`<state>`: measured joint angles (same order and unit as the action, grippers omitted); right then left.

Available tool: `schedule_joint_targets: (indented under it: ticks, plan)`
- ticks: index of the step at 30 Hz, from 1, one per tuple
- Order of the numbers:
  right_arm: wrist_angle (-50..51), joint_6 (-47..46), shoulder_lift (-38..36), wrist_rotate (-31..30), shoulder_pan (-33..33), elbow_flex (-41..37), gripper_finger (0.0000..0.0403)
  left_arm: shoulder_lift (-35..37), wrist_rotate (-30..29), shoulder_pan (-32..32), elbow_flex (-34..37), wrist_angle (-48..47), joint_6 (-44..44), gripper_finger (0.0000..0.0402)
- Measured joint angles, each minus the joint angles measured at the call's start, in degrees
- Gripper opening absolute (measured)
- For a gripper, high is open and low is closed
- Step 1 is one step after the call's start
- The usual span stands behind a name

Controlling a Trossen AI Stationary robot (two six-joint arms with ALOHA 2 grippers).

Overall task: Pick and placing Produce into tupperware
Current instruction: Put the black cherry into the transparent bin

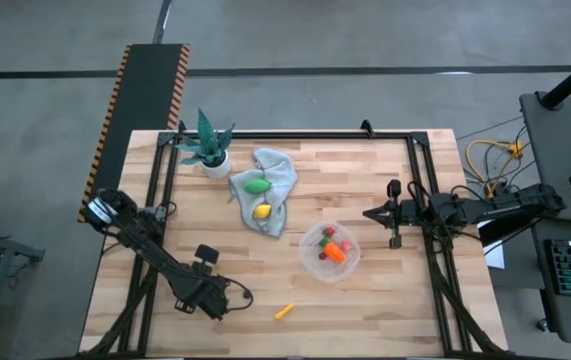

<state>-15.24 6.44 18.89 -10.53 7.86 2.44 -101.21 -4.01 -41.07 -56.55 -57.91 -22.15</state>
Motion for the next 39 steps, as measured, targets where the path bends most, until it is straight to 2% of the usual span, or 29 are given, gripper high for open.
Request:
schedule_joint_targets:
  ticks: [20,25,30,39]
  plan:
    - [0.00,-0.02,0.00,-0.02,0.00,0.00,0.0009,0.67,-7.59,2.10,-5.02,-0.57,-4.23,0.0085]
    - [0.01,-0.02,0.00,-0.02,0.02,0.00,0.0009,2.37,-12.82,3.36,-6.33,0.44,-4.10,0.0085]
    - [-0.01,-0.02,0.00,-0.02,-0.01,0.00,0.0009,3.60,-17.68,6.10,-8.22,5.30,0.16,0.0086]
    - [-0.01,-0.01,0.00,-0.02,-0.01,0.00,0.0009,3.82,-20.68,12.86,-12.11,18.36,15.47,0.0086]
